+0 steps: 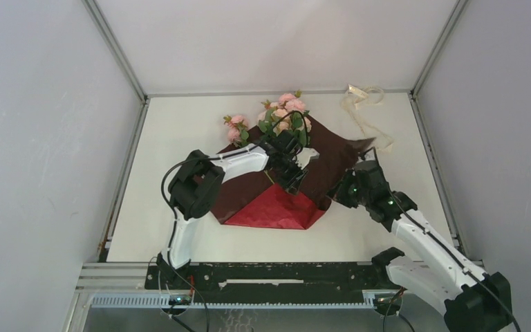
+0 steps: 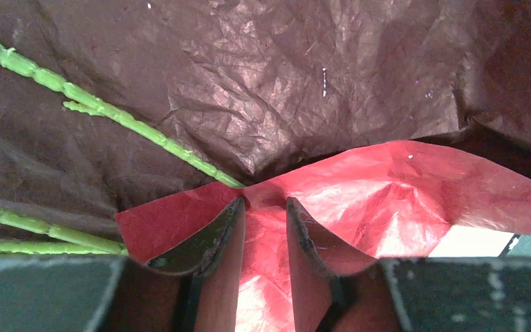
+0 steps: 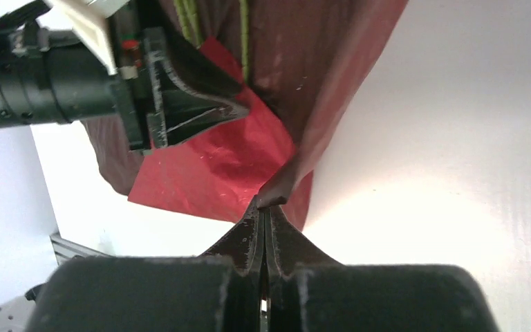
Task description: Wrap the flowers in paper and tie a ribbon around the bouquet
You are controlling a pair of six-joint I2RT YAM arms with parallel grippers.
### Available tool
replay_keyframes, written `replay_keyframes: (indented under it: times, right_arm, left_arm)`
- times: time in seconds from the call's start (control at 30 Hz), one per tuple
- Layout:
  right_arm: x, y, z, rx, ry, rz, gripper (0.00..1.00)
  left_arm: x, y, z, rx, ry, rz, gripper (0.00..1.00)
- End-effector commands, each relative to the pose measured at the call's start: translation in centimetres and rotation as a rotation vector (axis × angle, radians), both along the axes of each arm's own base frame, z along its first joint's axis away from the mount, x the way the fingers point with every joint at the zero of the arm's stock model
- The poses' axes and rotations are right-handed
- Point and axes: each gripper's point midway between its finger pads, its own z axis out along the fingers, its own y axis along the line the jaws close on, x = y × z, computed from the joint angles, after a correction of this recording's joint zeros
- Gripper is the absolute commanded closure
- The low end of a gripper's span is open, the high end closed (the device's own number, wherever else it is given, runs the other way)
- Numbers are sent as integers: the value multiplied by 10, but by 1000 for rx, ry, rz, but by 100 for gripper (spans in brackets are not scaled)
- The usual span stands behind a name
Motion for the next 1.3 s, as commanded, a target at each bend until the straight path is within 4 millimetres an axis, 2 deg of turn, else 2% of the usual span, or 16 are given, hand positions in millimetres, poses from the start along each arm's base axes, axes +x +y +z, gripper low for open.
replay_keyframes:
  times: [0.0, 0.17, 0.4, 0.47, 0.6, 0.7, 0.83, 0.93, 1.03, 1.13, 1.27]
  right_arm:
    - [10, 28, 26, -17, -92, 94, 100]
    - [12, 73, 30, 17, -118, 241, 100]
    - [15, 118, 37, 49, -225, 350, 100]
    - [14, 131, 33, 57, -235, 391, 100]
    - [15, 143, 9, 59, -210, 410, 100]
    - [15, 149, -13, 57, -199, 415, 100]
    - [17, 162, -31, 49, -206, 442, 100]
    - [15, 164, -51, 16, -176, 452, 100]
    - [11, 164, -71, -14, -131, 461, 100]
    - [8, 163, -86, -37, -102, 471, 100]
    - [7, 162, -96, -49, -81, 473, 100]
  left_arm:
    - [-1, 7, -27, 70, 17, 0, 65]
    - [0, 9, -33, 68, 45, 25, 65]
    - [0, 10, -40, 29, 149, 88, 65]
    - [0, 9, -40, 5, 181, 112, 65]
    - [3, 7, -33, -67, 232, 162, 65]
    - [11, 5, -17, -146, 254, 200, 64]
    - [28, 7, 7, -250, 263, 276, 62]
    - [38, 11, 25, -289, 255, 315, 60]
    - [49, 17, 52, -340, 242, 345, 57]
    - [63, 33, 76, -373, 217, 376, 51]
    - [82, 70, 109, -356, 115, 399, 45]
